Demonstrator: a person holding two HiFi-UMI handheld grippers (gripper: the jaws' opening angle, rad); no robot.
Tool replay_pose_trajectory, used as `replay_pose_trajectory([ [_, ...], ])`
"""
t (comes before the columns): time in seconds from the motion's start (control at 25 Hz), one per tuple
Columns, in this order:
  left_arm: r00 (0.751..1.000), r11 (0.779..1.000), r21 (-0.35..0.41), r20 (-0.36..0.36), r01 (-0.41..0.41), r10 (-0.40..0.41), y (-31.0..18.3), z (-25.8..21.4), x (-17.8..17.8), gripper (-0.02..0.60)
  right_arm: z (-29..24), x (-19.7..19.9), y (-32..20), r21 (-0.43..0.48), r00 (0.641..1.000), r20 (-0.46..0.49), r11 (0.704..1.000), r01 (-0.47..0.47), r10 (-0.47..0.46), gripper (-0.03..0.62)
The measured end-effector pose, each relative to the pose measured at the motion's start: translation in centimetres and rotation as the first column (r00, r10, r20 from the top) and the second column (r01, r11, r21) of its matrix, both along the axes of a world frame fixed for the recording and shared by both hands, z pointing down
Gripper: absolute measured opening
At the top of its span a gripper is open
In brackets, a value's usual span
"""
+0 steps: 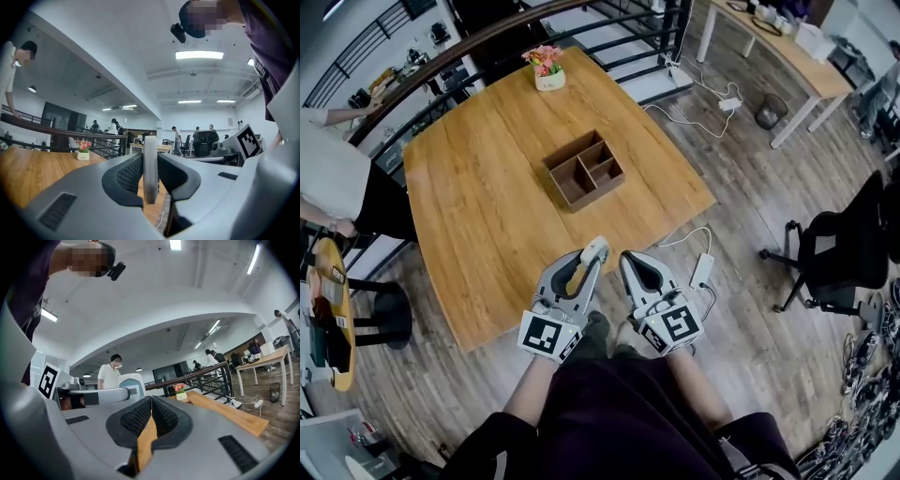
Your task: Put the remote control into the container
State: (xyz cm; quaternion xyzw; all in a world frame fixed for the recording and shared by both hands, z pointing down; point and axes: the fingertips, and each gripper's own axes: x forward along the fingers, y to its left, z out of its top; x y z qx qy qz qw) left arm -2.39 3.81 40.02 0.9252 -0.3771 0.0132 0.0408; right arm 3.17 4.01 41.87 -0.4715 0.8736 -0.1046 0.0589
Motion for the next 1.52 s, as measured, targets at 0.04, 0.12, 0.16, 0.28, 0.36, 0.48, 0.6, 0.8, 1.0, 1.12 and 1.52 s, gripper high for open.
replay_pose_trajectory([
  [0.04,1.0,1.0,-0.002,-0.006,-0.005,0.005,-0.9,0.1,-0.3,0.098,0.0,-0.4,-0.8,-0.001,1.0,-0.006,1.0,-0.002,0.002,0.02],
  [0.12,1.0,1.0,0.002,-0.019,-0.017,0.017,-2.7,0.0,-0.8,0.1,-0.2,-1.1,-2.6,0.003,1.0,-0.018,1.0,-0.008,0.008,0.02],
  [0.16,0.999,1.0,0.005,-0.024,-0.024,0.024,-3.6,-0.1,-1.0,0.1,-0.3,-1.4,-3.6,0.007,1.0,-0.022,1.0,-0.014,0.014,0.02],
  [0.28,0.998,0.999,0.015,-0.033,-0.044,0.044,-6.0,-0.7,-1.7,0.1,-0.7,-2.2,-6.3,0.008,0.999,-0.026,0.999,-0.039,0.039,0.02],
  [0.36,0.998,0.998,0.023,-0.042,-0.053,0.054,-7.2,-1.0,-2.2,0.098,-1.0,-2.7,-7.5,0.016,0.998,-0.042,0.999,-0.051,0.051,0.02],
  [0.48,0.997,0.997,0.033,-0.045,-0.064,0.066,-8.7,-1.1,-3.0,0.1,-1.3,-3.5,-8.9,0.022,0.996,-0.062,0.998,-0.066,0.067,0.02],
  [0.6,0.996,0.996,0.041,-0.049,-0.074,0.076,-9.8,-1.2,-3.5,0.098,-1.4,-4.0,-10.1,0.026,0.994,-0.072,0.997,-0.078,0.08,0.02],
  [0.8,0.995,0.996,0.053,-0.068,-0.065,0.069,-11.5,-1.5,-3.5,0.1,-1.4,-4.1,-11.9,0.029,0.993,-0.082,0.996,-0.083,0.085,0.02],
  [1.0,0.989,0.996,0.085,-0.143,-0.028,0.04,-13.6,-2.8,-2.4,0.1,-1.6,-2.7,-14.2,0.031,0.992,-0.077,0.995,-0.094,0.096,0.02],
  [1.12,0.99,0.996,0.087,-0.14,-0.01,0.022,-15.3,-2.6,-1.4,0.098,-1.5,-1.7,-15.8,0.027,0.994,-0.065,0.996,-0.089,0.091,0.02],
  [1.52,0.993,0.999,0.017,-0.114,0.041,-0.039,-22.9,3.0,1.4,0.1,3.8,1.2,-22.3,-0.05,0.997,-0.035,0.997,-0.065,0.064,0.02],
])
